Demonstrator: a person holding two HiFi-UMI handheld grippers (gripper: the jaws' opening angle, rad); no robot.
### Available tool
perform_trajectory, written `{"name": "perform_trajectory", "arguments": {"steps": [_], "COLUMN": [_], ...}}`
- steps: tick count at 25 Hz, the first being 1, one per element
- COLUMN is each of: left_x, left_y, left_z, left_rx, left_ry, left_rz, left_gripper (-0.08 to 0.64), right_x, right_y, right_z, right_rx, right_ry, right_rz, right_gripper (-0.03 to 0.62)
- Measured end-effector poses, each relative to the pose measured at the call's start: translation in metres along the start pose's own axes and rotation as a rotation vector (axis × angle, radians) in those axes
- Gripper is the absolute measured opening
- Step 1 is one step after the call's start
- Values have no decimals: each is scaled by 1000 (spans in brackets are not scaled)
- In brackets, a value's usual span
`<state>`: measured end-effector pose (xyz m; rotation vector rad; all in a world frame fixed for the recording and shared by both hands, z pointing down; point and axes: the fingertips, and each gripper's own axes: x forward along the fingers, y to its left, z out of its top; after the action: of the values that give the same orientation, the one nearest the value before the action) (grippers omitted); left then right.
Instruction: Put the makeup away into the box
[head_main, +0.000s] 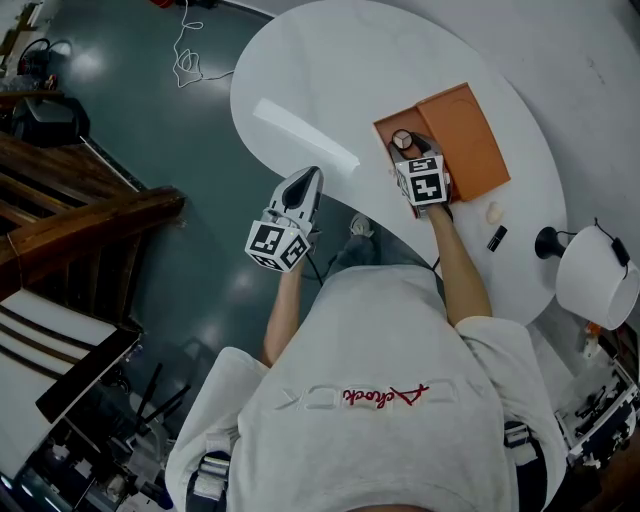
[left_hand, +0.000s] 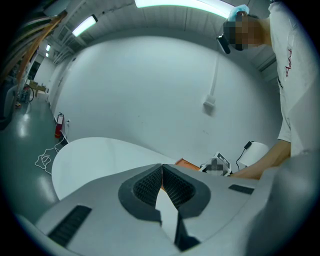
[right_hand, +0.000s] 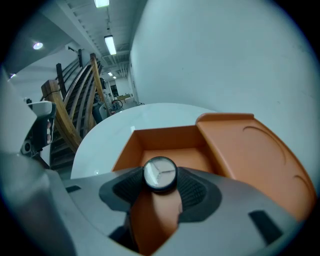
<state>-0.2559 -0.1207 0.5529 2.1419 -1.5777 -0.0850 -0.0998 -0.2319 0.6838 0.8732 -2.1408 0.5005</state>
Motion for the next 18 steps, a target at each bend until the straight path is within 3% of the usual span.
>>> {"name": "perform_trajectory", "arguments": {"steps": [18], "left_x": [-9], "left_y": [-6], "left_z": [6], "left_rx": [10], "left_ry": [-15], "left_rz": [-26], "left_gripper": [11], "right_x": [-17], "right_y": [4], "right_z": [11], "right_rx": [-9], "right_ry": [-52], "right_rz": [-21], "right_gripper": [229]}}
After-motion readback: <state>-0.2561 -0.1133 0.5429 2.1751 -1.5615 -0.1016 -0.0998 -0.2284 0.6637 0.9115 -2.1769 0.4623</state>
